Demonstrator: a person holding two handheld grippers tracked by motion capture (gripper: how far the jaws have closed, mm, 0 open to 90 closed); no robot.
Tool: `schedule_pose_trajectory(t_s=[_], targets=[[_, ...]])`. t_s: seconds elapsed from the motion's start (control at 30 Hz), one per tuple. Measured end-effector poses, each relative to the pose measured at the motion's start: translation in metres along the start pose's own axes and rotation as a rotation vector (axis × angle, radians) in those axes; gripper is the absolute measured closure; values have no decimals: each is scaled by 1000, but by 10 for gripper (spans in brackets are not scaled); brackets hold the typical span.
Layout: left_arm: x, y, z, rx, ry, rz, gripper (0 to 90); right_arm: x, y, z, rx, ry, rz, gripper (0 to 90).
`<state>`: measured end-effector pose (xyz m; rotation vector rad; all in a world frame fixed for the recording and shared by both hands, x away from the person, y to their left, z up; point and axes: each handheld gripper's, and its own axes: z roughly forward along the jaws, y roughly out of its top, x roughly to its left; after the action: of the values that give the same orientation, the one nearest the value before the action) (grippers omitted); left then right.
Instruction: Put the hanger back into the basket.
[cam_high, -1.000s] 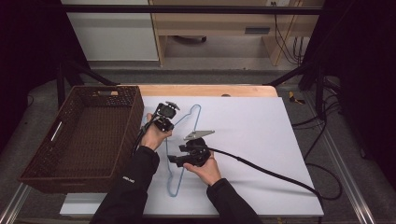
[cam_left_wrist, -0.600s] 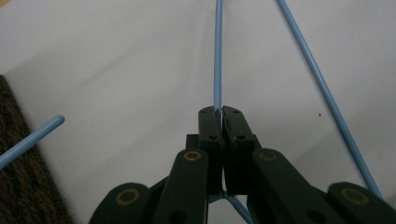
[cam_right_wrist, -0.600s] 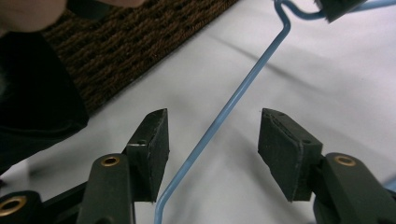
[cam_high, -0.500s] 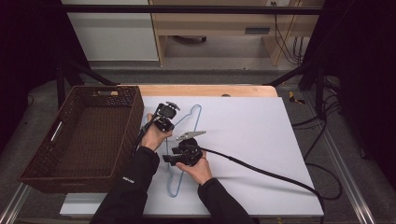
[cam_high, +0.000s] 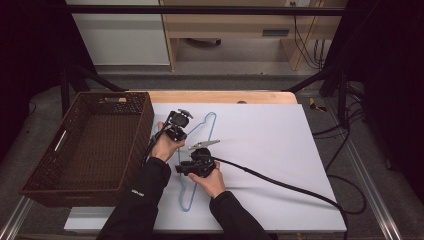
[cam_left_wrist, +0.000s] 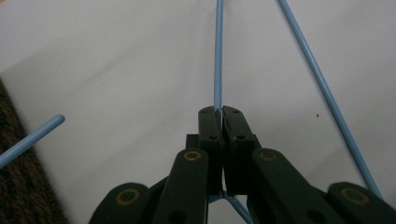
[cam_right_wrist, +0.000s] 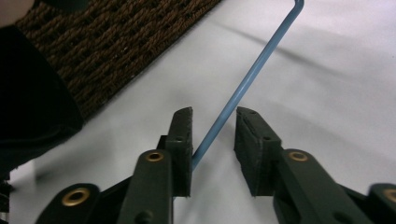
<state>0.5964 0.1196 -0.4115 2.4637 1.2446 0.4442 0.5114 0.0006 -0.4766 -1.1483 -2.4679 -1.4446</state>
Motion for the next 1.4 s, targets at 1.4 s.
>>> schedule_pose_trajectory(t_s=[1.4], targets=[[4,-11,-25,-45,9,-42,871,7,8,-12,34,3,182,833]])
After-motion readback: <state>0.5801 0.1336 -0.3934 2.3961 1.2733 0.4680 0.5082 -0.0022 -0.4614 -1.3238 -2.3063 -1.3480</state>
